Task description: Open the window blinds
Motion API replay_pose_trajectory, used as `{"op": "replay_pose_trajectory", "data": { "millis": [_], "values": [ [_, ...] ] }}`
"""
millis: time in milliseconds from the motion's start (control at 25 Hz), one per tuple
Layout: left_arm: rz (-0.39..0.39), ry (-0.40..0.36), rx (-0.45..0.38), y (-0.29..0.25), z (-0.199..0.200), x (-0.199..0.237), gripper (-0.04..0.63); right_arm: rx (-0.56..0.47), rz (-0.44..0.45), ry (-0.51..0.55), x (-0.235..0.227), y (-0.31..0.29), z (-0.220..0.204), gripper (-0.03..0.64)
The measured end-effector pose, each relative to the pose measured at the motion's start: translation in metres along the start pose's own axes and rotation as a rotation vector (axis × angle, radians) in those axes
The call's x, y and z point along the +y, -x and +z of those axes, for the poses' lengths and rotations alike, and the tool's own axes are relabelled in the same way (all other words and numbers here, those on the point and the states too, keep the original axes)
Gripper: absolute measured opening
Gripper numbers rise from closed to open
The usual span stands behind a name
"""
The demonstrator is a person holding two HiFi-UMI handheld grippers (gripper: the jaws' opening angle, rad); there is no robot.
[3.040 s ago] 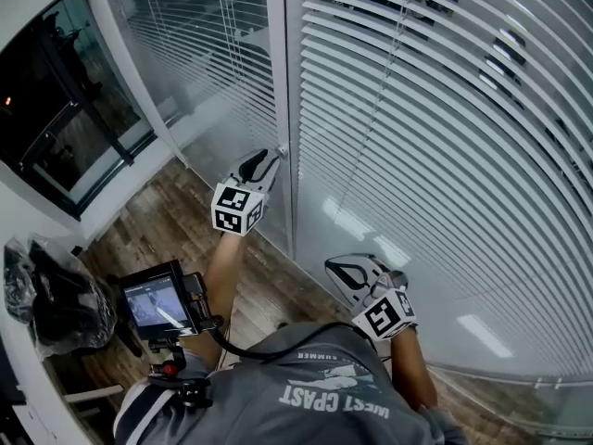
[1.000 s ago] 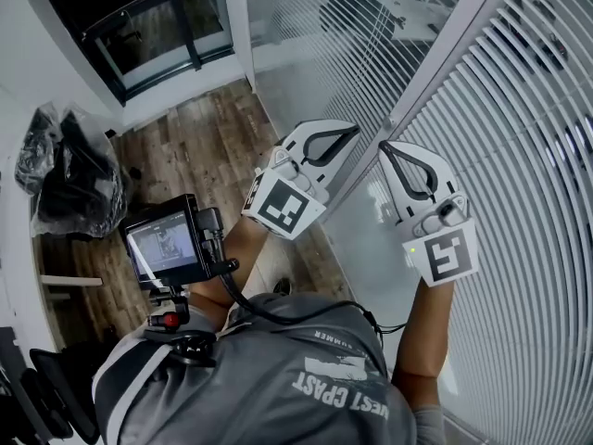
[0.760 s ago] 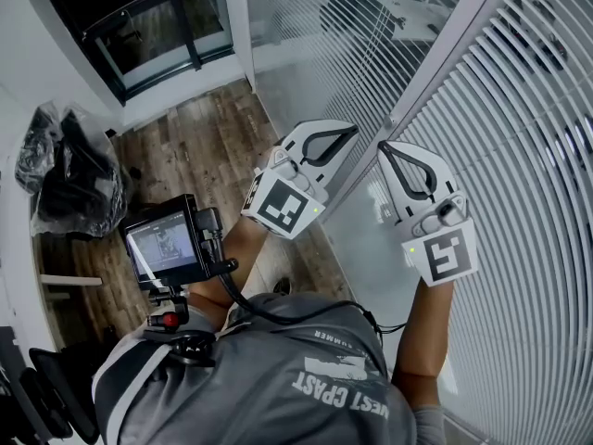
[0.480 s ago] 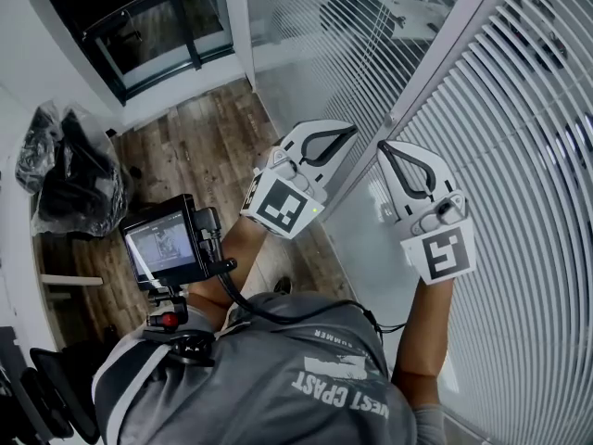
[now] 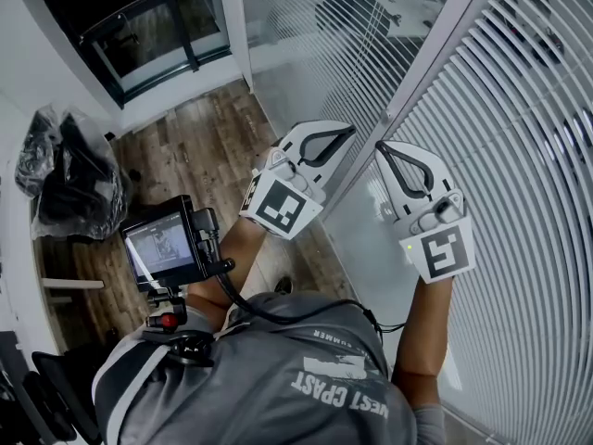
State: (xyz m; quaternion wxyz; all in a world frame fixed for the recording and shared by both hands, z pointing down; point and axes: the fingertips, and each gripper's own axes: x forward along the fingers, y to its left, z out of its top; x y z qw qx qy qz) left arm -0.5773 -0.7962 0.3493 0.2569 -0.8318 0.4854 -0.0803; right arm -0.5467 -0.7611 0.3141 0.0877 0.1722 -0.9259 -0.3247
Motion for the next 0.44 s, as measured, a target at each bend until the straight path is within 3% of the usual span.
{"op": "replay_pose_trajectory", "data": {
  "millis": [440],
  "values": [
    [-0.001, -0.003, -0.001, 0.0005, -0.0008, -0.0010, 0.003, -0.010, -0.001, -0.006, 0.0015, -0.0008, -0.0002, -0.003]
  ]
}}
